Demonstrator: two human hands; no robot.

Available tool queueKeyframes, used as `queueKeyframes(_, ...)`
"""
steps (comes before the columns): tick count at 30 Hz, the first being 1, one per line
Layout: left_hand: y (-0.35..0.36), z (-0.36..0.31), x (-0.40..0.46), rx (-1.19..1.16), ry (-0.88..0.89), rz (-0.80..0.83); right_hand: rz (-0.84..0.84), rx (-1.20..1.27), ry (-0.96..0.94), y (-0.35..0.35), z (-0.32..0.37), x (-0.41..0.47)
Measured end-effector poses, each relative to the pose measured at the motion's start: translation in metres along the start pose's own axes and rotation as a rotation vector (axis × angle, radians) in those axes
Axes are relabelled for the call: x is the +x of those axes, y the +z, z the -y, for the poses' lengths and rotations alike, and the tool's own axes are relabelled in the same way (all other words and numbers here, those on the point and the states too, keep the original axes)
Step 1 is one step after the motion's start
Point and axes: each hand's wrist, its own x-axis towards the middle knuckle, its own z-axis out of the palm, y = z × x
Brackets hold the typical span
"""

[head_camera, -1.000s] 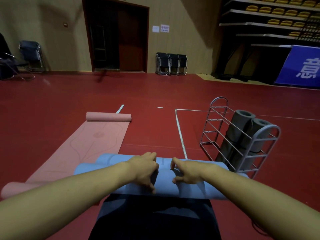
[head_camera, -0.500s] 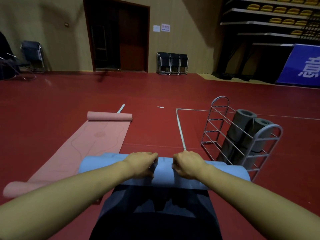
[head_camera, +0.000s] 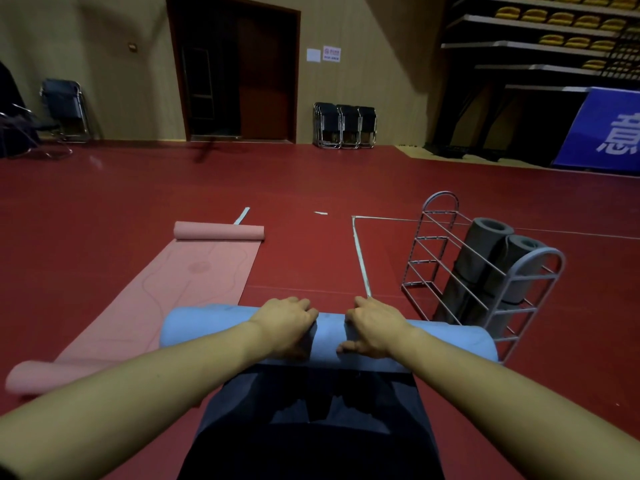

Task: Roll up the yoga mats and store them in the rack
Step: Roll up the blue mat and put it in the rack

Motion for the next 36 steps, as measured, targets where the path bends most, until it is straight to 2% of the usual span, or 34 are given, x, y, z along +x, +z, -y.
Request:
queueKeyframes(3, 0.001, -0.001, 0.003, -0.007, 0.0, -0.027, -0.026, -0.016, -0.005, -0.001, 0.001, 0.001)
queueKeyframes(12, -0.007, 0.0, 0.011, -0.022, -0.001, 0.081, -0.053, -0.067, 0.002, -0.005, 0.001, 0.001)
queueKeyframes(22, 0.006, 0.014, 0.01, -0.089, -0.009, 0.011, -0.033, -0.019, 0.032, 0.006, -0.002, 0.005)
queueKeyframes(27, 0.009, 0.017, 0.013, -0.079, -0.019, 0.022, -0.165, -0.174, -0.008, 0.024, -0.005, 0.004)
queueKeyframes(36, 0.014, 0.019, 0.025, -0.065, -0.071, 0.011, -0.17, -0.08, 0.032, 0.02, -0.007, 0.011)
